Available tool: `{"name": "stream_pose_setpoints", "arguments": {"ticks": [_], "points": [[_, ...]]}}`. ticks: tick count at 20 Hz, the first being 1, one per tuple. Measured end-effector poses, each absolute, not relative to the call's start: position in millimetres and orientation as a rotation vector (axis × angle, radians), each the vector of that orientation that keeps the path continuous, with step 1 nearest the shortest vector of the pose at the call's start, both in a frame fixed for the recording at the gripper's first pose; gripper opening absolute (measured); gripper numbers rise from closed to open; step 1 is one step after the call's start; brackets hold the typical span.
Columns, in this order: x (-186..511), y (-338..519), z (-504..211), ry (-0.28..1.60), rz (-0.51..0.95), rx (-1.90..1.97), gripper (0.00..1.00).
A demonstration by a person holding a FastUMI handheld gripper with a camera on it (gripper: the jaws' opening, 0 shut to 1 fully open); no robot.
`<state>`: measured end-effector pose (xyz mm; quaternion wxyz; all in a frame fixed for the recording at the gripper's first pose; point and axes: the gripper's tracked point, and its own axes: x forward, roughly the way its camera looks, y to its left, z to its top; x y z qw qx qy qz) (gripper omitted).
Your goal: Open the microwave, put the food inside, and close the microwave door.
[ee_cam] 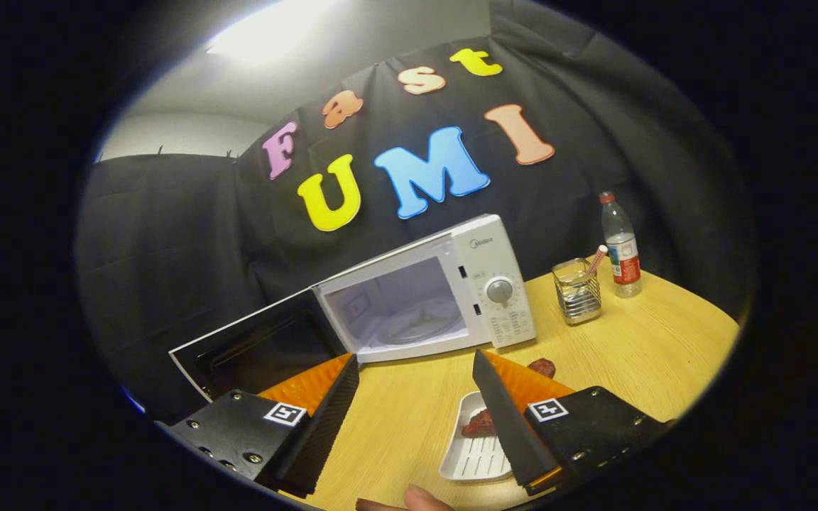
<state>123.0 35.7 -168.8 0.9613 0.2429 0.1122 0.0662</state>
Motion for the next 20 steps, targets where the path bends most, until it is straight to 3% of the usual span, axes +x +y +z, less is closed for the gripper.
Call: {"name": "stream_pose_setpoints", "arguments": {"ticks": [6, 13, 17, 19, 20], "points": [[145, -24, -217, 0.269, -0.014, 0.472, 0.98], [166, -19, -255, 0.335, 0.03, 0.591, 0.97], [175, -7, -254, 0.343, 0.069, 0.682, 0.79], [178, -13, -263, 0.36, 0.036, 0.729, 0.48], [180, -9, -264, 0.363, 0.043, 0.745, 0.26]]}}
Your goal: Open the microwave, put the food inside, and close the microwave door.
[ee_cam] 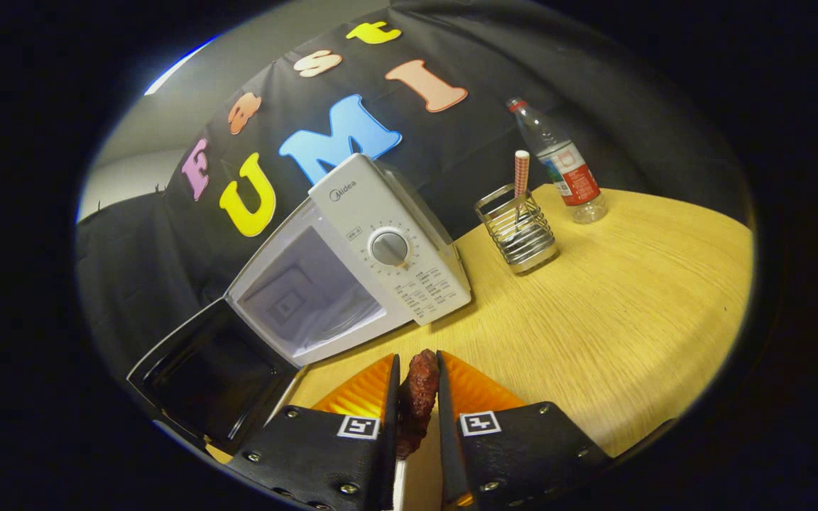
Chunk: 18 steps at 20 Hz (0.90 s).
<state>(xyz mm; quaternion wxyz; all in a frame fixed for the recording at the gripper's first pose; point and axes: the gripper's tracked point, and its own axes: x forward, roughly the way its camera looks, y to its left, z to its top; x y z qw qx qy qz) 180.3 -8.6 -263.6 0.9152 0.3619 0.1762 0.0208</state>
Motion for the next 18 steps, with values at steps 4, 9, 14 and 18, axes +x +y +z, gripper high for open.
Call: {"name": "stream_pose_setpoints", "arguments": {"ticks": [4, 9, 14, 18], "points": [[177, -2, -258, 0.375, 0.088, 0.834, 0.14], [176, 7, -240, 0.362, 0.118, 0.925, 0.13], [168, 15, -230, 0.355, 0.126, 0.864, 0.13], [163, 16, -214, 0.35, 0.125, 0.86, 0.13]]}}
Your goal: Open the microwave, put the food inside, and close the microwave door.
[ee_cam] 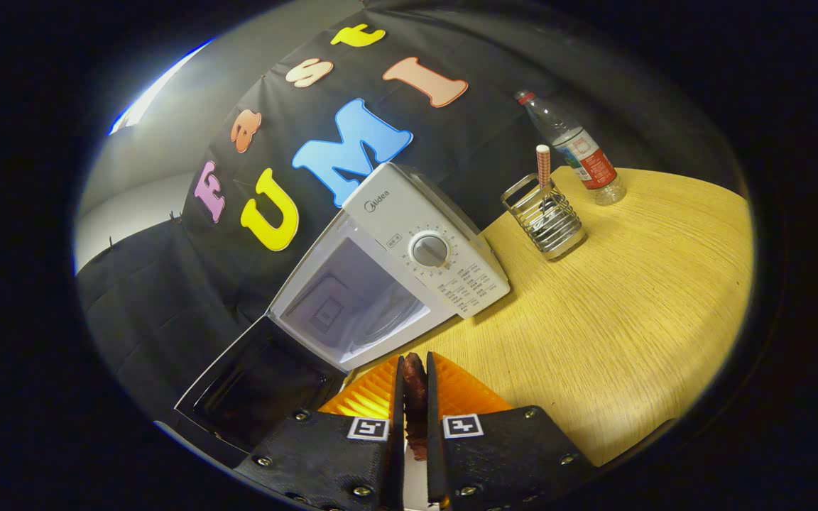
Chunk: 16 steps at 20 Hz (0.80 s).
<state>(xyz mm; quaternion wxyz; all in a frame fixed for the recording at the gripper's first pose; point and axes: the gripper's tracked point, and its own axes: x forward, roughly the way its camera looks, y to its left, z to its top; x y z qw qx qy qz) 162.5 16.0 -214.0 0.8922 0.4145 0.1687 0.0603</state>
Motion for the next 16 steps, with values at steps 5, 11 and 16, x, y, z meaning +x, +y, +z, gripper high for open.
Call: {"name": "stream_pose_setpoints", "arguments": {"ticks": [5, 11, 16], "points": [[166, 33, -171, 0.285, 0.142, 0.789, 0.13], [206, 87, -135, 0.24, 0.21, 0.811, 0.13], [261, 124, -133, 0.216, 0.196, 0.805, 0.13]]}}
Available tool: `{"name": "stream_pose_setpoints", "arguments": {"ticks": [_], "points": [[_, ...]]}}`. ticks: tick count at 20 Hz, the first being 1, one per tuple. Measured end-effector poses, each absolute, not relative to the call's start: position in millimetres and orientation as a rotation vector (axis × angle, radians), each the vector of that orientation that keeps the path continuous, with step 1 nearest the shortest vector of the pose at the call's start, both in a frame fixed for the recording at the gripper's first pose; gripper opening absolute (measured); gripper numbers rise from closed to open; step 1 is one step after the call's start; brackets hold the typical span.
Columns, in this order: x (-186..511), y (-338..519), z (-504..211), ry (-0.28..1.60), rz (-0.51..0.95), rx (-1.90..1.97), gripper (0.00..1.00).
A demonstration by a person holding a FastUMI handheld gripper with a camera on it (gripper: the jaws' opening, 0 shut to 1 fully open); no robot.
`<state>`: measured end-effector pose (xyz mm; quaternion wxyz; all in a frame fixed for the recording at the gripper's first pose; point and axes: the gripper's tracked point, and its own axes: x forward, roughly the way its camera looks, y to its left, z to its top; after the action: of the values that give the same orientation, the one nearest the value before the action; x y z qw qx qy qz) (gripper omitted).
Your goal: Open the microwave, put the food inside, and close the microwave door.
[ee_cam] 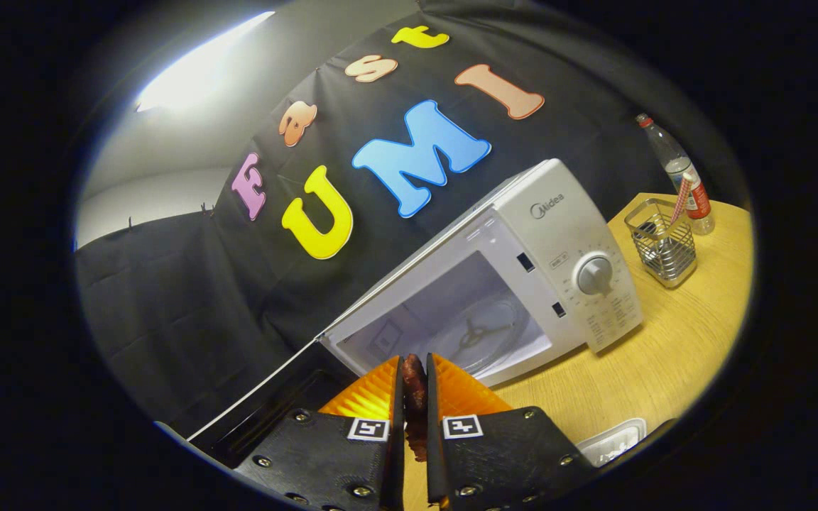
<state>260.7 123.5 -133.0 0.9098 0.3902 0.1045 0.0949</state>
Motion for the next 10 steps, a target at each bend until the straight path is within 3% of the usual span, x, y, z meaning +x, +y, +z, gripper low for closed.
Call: {"name": "stream_pose_setpoints", "arguments": {"ticks": [10], "points": [[364, 153, -158, 0.258, 0.13, 0.832, 0.13]]}}
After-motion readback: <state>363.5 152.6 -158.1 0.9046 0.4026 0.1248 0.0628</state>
